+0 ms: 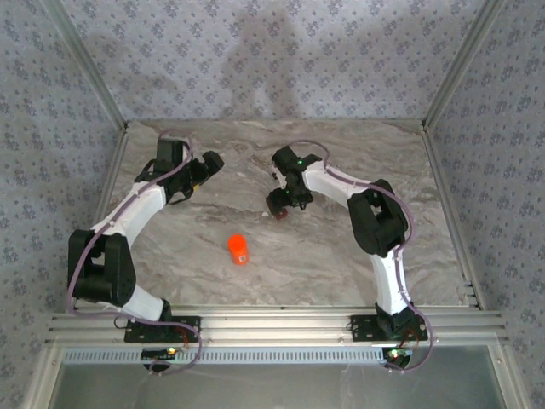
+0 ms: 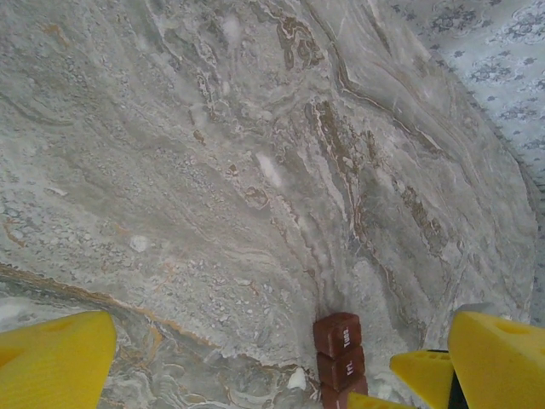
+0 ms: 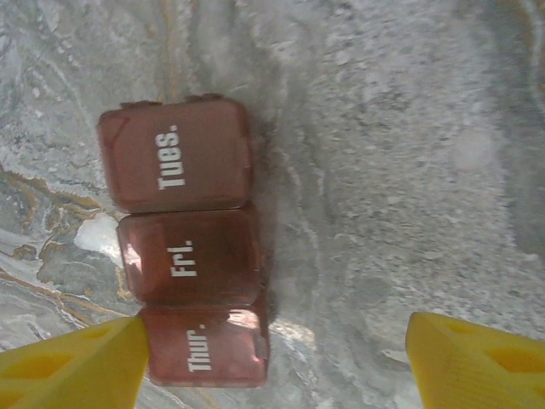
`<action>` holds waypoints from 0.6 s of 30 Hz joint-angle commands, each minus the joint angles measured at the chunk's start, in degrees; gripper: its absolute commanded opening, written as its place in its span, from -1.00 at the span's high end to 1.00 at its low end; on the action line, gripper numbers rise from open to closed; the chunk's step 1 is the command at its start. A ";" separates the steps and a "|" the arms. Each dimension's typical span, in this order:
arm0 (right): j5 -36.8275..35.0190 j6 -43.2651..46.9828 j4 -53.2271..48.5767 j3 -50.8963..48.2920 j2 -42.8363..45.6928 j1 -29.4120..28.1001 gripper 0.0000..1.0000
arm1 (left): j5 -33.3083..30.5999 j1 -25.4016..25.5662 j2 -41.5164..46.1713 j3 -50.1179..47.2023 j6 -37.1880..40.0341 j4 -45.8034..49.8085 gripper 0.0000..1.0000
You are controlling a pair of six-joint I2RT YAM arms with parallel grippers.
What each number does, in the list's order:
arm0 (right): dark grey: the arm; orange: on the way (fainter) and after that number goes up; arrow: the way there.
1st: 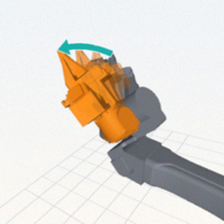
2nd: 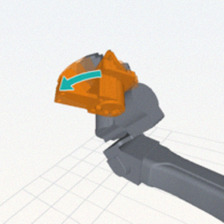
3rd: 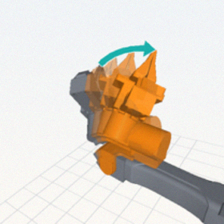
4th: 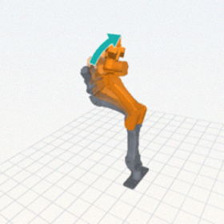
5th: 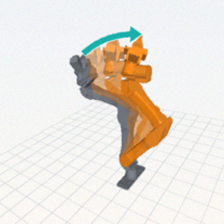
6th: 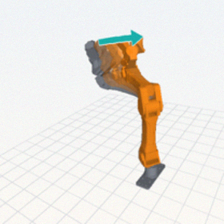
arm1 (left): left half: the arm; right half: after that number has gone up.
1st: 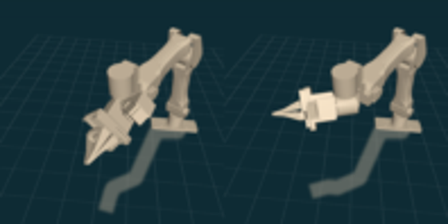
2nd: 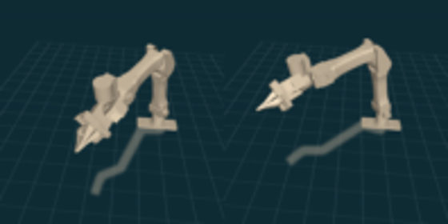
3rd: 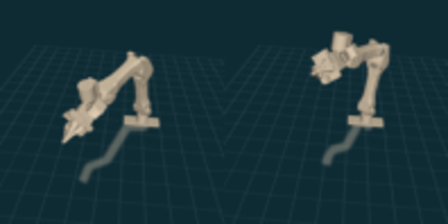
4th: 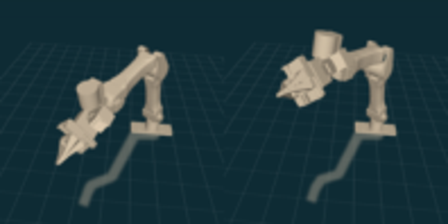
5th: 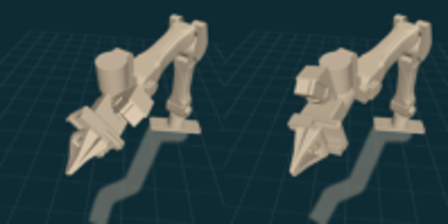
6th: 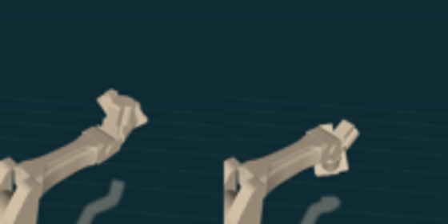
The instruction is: Sort the pills into containers
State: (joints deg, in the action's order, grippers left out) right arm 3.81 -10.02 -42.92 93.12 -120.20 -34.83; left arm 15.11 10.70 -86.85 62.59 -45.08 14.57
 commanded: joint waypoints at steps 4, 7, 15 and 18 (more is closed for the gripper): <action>-0.04 1.91 -1.82 1.60 -1.35 -1.53 -0.61 | 1.50 0.81 -1.57 2.17 -0.84 -0.66 -0.99; -0.03 2.16 -1.66 1.36 -1.70 -1.84 -0.57 | 1.46 0.90 -1.54 2.19 -0.84 -0.52 -0.99; 0.05 2.77 -1.78 1.27 -2.31 -2.90 -0.46 | 1.58 0.99 -1.11 2.36 -0.86 0.02 -0.99; 0.19 2.90 -1.74 1.52 -2.71 -3.30 -0.44 | 1.65 0.99 -1.03 2.36 -0.93 0.04 -0.99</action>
State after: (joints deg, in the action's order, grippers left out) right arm 3.84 -8.03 -43.13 93.19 -121.43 -37.36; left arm 15.73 11.38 -88.29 63.18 -45.63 14.39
